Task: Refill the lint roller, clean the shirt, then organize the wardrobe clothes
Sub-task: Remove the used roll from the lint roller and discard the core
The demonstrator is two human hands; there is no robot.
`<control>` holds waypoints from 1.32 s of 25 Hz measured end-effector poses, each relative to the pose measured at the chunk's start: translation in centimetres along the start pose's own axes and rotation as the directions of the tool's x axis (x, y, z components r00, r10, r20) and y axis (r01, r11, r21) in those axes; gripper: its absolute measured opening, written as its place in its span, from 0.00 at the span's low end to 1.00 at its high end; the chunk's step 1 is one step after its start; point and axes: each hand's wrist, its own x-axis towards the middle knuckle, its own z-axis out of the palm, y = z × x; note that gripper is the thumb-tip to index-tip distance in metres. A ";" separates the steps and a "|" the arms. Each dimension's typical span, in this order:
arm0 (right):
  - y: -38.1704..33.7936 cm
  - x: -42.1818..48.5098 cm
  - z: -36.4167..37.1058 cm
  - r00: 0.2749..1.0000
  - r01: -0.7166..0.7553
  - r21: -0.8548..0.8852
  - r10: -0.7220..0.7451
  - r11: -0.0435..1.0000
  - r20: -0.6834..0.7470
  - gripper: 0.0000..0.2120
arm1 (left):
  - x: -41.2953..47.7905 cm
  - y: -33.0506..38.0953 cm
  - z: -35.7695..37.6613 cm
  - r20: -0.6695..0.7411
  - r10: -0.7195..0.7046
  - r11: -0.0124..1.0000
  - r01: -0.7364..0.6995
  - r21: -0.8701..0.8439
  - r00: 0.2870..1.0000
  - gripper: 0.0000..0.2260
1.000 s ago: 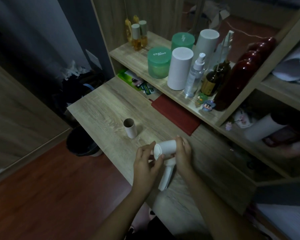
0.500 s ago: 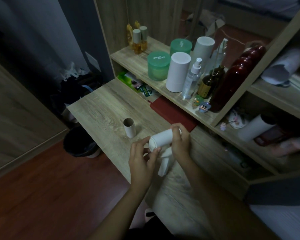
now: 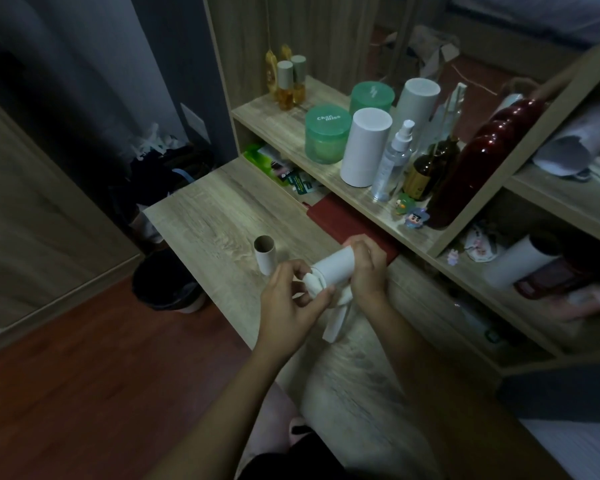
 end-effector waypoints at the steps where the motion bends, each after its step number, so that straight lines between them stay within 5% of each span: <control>1: -0.1 0.0 0.1 1.000 0.004 -0.005 -0.004 1.000 0.001 0.08 | 0.1 0.0 0.0 0.003 0.005 1.000 -0.005 -0.005 1.000 0.11; 8: -1.2 0.0 0.5 1.000 0.016 0.037 -0.016 0.999 -0.006 0.08 | 0.2 0.6 0.8 -0.117 0.054 0.995 -0.043 0.092 0.992 0.11; 18: -1.4 -0.7 -0.3 1.000 -0.004 0.033 0.004 0.999 0.001 0.08 | -0.4 1.9 2.2 -0.165 -0.069 0.996 0.078 0.052 0.984 0.17; 33: -0.8 -1.2 -0.4 0.999 0.021 -0.029 -0.020 0.999 0.050 0.09 | -1.6 0.4 2.4 -0.173 0.030 0.984 0.001 0.176 0.984 0.27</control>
